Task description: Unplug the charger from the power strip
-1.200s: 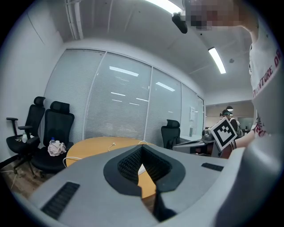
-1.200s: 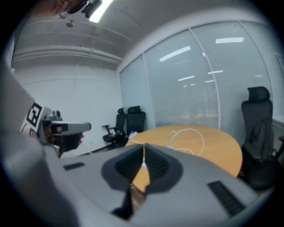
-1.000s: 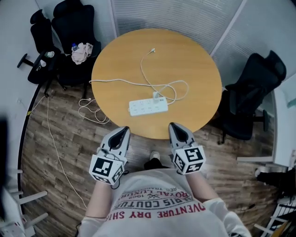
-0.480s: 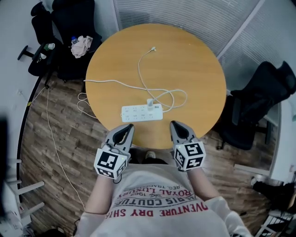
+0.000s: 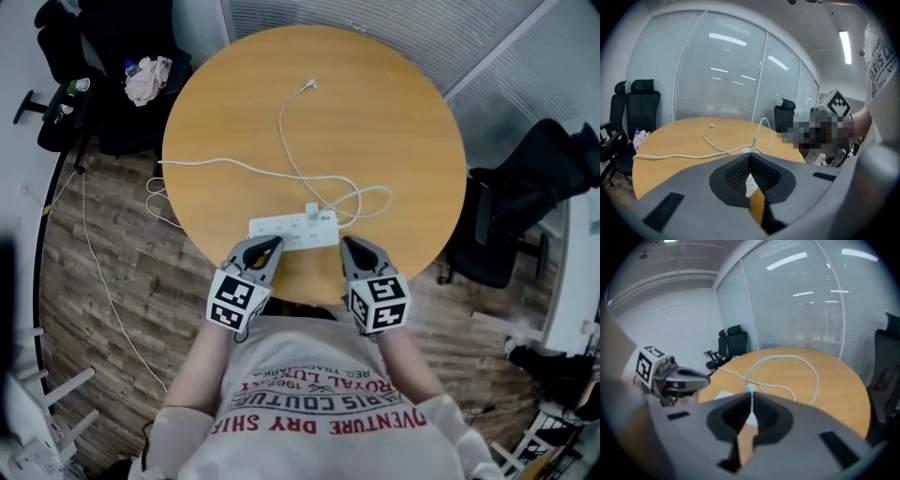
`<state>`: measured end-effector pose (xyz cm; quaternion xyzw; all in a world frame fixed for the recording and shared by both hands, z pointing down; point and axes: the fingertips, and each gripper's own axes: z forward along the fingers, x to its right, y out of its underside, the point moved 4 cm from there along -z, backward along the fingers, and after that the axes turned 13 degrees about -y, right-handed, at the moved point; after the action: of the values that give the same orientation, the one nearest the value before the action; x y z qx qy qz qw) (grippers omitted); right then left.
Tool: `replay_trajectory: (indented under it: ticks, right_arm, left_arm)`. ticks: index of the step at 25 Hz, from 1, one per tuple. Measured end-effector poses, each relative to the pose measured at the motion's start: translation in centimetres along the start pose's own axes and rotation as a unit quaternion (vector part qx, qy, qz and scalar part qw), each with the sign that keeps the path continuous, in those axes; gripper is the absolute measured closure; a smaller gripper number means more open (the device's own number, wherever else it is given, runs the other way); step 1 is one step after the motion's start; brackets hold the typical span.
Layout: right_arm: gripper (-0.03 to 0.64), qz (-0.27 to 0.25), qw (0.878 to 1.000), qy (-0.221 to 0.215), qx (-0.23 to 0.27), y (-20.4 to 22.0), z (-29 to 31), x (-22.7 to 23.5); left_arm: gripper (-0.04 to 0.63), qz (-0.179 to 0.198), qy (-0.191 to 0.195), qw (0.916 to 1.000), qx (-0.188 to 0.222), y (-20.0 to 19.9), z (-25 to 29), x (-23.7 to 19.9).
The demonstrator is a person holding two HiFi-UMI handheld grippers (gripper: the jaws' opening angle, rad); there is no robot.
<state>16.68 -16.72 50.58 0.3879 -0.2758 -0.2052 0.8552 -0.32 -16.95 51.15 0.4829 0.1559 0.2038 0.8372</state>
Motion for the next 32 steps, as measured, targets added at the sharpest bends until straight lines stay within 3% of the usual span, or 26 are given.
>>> replay_trajectory:
  ticks: [6,17,20,32]
  right_arm:
    - [0.586,0.017,0.999,0.018,-0.032,1.6,3.0,0.4]
    - [0.583,0.023,0.994,0.019,-0.103,4.5,7.4,0.7]
    - [0.428,0.029,0.992,0.013,-0.120,5.0,8.6,0.7]
    - [0.407,0.029,0.986,0.058,-0.152,4.0,12.3,1.6]
  left_arm:
    - [0.561,0.083,0.043,0.9925,-0.078,4.3,4.4,-0.4]
    - [0.560,0.109,0.056,0.9785,-0.166,8.0,8.4,-1.0]
    - [0.561,0.105,0.065,0.9788,-0.163,8.1,8.6,-0.9]
    - [0.561,0.109,0.092,0.9785,-0.149,7.9,8.5,-0.6]
